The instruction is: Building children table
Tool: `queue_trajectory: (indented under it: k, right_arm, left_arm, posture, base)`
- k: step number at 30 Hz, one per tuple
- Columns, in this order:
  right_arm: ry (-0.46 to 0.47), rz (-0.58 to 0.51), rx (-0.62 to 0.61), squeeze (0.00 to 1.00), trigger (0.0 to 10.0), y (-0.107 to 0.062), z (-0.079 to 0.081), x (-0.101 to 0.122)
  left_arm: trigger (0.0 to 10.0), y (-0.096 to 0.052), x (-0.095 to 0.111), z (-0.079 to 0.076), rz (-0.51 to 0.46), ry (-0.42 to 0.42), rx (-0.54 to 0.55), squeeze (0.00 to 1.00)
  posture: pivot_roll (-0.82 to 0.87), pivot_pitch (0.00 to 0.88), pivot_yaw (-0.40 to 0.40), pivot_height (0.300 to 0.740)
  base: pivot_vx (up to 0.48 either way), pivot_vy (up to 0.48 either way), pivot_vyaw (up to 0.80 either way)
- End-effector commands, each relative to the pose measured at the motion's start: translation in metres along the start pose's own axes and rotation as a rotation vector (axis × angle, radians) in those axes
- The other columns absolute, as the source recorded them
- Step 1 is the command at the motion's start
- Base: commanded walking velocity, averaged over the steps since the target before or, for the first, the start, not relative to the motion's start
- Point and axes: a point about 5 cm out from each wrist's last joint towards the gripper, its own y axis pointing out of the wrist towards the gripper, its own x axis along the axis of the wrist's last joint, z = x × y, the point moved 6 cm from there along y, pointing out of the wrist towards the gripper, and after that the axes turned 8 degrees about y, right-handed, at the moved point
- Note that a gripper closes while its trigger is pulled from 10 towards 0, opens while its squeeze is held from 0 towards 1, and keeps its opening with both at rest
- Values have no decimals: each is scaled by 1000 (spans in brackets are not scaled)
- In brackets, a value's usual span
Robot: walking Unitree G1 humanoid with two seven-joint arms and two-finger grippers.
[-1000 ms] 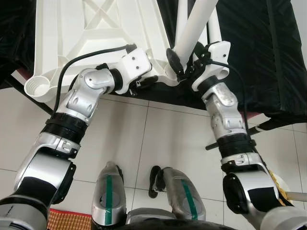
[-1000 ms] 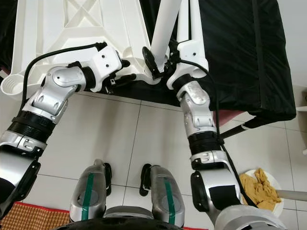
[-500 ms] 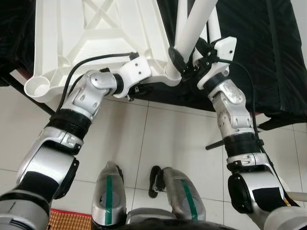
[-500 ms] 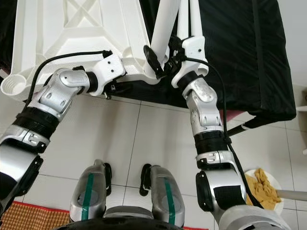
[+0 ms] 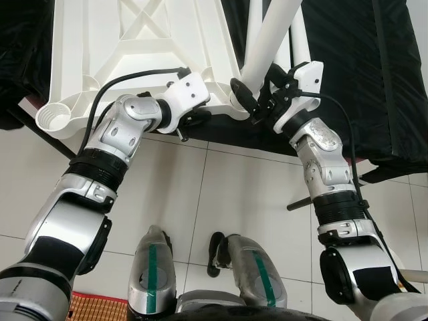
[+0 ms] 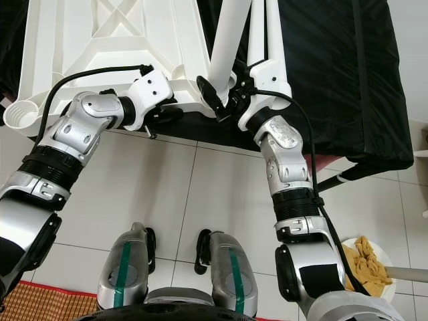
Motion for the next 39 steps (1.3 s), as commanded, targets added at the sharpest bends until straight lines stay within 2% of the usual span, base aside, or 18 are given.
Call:
queue_trajectory:
  k: [1,7,13,17,28,29,30,31,34,35,38,39]
  right_arm:
    - [0,16,-3,0,10000,-4,-4,-3]
    - [-60,35,30,0,10000,-4,-11,-1]
    - [-52,37,40,0,10000,2,-14,1]
    - [-26,36,67,0,10000,12,-11,1]
    - [16,63,118,0,10000,22,-1,-10]
    - [21,62,125,0,6471,22,0,-11]
    - [21,62,125,0,6471,22,0,-11]
    - [24,63,125,0,1647,22,0,-13]
    - [22,63,122,0,1647,22,0,-14]
    - [25,63,123,0,0,21,-1,-14]
    - [24,64,118,0,0,20,-3,-14]
    - [24,65,108,0,1843,20,-5,-14]
  left_arm:
    - [10000,1,-2,-1,19,28,8,0]
    - [10000,1,-2,2,23,41,15,0]
    - [10000,1,0,2,20,43,14,0]
    - [10000,1,2,2,12,52,18,0]
    - [10000,1,7,1,-8,65,15,0]
    - [10000,1,7,2,-9,65,16,0]
    - [10000,1,7,2,-9,65,16,0]
    - [10000,1,8,1,-11,67,15,0]
    - [10000,1,8,1,-10,68,15,0]
    - [10000,1,8,1,-10,68,15,0]
    - [10000,1,8,2,-12,67,16,0]
    - [10000,1,8,3,-13,67,19,0]
  posture:
    - [22,85,-56,740]
    - [24,88,-50,740]
    - [28,88,-52,740]
    - [31,83,-51,740]
    - [34,84,-51,740]
    - [34,84,-52,740]
    - [34,84,-52,740]
    - [33,83,-53,740]
    - [33,83,-53,740]
    - [32,84,-53,740]
    - [31,91,-53,740]
    - [31,93,-52,740]
  base:
    - [0,0,0]
    - [0,0,0]
    - [0,0,0]
    - [0,0,0]
    - [0,0,0]
    - [0,0,0]
    - [0,0,0]
    - [0,0,0]
    - [0,0,0]
    - [0,0,0]
    - [0,0,0]
    - [0,0,0]
